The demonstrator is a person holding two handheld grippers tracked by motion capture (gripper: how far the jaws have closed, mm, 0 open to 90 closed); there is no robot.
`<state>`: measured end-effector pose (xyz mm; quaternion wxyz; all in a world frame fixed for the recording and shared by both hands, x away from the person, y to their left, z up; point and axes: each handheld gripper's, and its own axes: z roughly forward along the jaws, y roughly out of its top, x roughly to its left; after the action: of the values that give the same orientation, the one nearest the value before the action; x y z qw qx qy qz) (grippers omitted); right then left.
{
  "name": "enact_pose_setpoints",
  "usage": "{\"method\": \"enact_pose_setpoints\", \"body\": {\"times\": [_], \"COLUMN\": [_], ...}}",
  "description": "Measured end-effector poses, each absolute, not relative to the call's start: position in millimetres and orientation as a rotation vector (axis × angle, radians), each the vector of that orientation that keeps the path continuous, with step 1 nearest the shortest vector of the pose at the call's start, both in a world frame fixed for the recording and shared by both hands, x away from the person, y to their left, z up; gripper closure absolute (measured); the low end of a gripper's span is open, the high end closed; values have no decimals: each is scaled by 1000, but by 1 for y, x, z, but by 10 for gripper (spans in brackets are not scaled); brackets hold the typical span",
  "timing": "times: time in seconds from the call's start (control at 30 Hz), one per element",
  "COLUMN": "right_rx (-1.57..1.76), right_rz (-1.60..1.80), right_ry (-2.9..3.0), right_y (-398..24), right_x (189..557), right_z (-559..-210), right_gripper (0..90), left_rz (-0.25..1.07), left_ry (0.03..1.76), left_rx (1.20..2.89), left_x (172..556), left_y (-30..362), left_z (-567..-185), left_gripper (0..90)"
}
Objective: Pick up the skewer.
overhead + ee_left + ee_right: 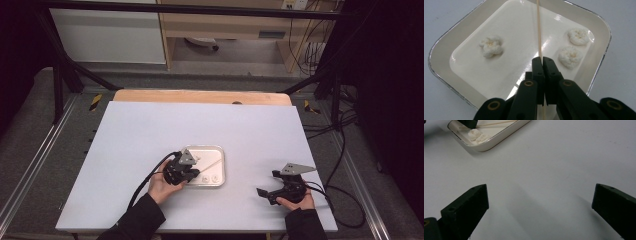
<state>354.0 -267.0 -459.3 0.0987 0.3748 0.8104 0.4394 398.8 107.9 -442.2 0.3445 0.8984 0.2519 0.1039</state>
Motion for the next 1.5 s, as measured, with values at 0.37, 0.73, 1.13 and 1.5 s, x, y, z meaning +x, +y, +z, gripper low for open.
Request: {"method": "enact_pose_setpoints", "body": {"times": [0.37, 0.73, 1.13, 1.5], "right_rx": [1109, 1103, 1077, 1018], "right_rz": [1295, 1292, 1254, 1177], "right_ry": [2401, 2400, 2409, 2429], "right_y": [-267, -266, -261, -246], "right_x": [354, 354, 354, 354], "right_z": [-459, -459, -457, -456], "right_gripper": [14, 14, 7, 9], "left_rz": [277, 277, 270, 246], "left_ry": [645, 649, 663, 650], "left_rx": [2308, 2276, 2267, 2268], "left_x": [394, 389, 384, 383], "left_y": [111, 115, 122, 123], "left_z": [-441, -432, -426, -421], "left_gripper": [888, 888, 888, 888]}}
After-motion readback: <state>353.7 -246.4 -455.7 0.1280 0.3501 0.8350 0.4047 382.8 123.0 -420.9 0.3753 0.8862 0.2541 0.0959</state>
